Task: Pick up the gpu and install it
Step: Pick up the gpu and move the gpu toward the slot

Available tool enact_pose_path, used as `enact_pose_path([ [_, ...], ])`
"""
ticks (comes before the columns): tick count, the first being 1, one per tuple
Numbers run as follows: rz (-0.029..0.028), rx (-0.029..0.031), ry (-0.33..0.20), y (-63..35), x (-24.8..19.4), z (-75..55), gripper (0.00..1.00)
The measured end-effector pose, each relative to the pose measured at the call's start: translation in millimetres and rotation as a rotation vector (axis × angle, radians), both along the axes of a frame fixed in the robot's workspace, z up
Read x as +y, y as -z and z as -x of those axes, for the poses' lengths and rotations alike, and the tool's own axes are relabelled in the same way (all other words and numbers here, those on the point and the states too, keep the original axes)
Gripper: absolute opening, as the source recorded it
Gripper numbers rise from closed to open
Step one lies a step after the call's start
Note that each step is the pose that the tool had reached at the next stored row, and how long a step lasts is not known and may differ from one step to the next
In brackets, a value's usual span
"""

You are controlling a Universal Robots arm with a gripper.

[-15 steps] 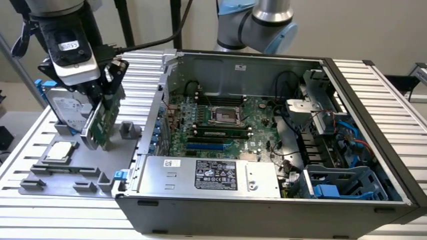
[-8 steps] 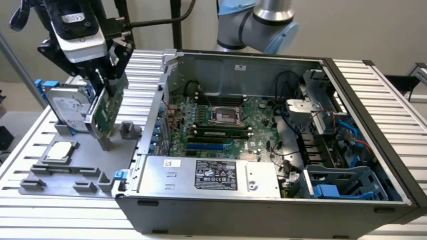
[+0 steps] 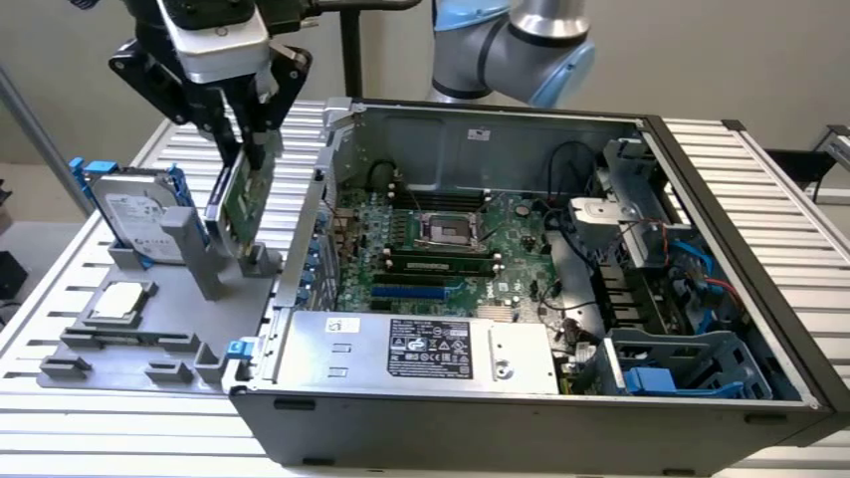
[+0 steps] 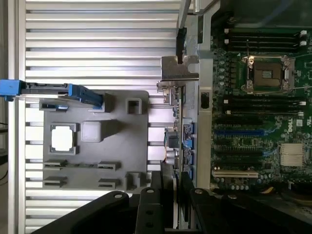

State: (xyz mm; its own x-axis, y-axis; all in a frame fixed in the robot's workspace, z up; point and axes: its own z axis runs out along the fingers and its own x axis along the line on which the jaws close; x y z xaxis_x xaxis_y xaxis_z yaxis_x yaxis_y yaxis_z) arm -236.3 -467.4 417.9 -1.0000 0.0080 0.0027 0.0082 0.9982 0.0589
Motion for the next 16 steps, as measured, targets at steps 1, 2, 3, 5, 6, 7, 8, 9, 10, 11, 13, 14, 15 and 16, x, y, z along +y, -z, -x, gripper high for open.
enact_pose_path([
  [1, -0.0001, 0.0011, 0.000, -1.0, 0.0, -4.5, 0.27],
  [2, 0.0000, 0.0023, 0.000, -2.2, 0.0, -9.0, 0.27],
  [3, 0.0000, 0.0035, 0.000, -3.2, 0.0, -13.5, 0.27],
  [5, 0.0000, 0.0059, 0.000, -5.2, 0.0, -22.6, 0.27],
  [6, 0.0001, 0.0071, 0.000, -6.2, 0.0, -27.1, 0.27],
  [7, 0.0000, 0.0084, 0.000, -6.9, 0.0, -31.6, 0.27],
  [8, 0.0001, 0.0098, 0.000, -7.4, 0.0, -36.2, 0.27],
  [9, 0.0000, 0.0113, 0.000, -7.6, 0.0, -41.0, 0.27],
  [10, 0.0000, 0.0128, 0.000, -7.7, 0.0, -45.7, 0.27],
  [11, 0.0000, 0.0145, 0.000, -7.8, 0.0, -50.1, 0.27],
  [13, 0.0000, 0.0172, 0.000, -7.8, 0.0, -59.1, 0.27],
  [14, 0.0001, 0.0178, 0.000, -7.8, 0.0, -63.7, 0.27],
  [15, 0.0000, 0.0184, 0.000, -7.8, 0.0, -68.1, 0.27],
  [16, 0.0000, 0.0189, 0.000, -7.8, 0.0, -72.6, 0.27],
])
